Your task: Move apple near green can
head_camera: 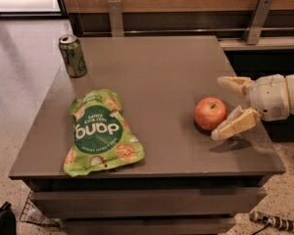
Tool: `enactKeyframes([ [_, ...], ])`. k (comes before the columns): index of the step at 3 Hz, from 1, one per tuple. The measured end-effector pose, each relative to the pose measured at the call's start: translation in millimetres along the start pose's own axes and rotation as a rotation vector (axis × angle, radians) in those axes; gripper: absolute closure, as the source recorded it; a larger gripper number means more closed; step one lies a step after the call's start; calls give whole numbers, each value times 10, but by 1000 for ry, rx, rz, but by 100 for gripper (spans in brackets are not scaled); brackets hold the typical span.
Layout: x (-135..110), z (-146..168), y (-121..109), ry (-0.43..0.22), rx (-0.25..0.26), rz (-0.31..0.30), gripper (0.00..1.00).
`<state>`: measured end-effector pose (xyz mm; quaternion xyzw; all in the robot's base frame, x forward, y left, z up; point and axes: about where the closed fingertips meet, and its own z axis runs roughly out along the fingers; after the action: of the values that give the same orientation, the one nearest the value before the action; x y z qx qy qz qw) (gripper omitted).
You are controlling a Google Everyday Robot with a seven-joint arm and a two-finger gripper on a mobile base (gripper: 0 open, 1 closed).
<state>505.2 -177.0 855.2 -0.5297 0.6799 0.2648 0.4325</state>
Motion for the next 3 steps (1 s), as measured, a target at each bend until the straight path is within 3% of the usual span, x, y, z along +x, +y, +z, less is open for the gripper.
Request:
enactKeyframes([
  [3, 17, 163, 19, -4, -22, -2, 87],
])
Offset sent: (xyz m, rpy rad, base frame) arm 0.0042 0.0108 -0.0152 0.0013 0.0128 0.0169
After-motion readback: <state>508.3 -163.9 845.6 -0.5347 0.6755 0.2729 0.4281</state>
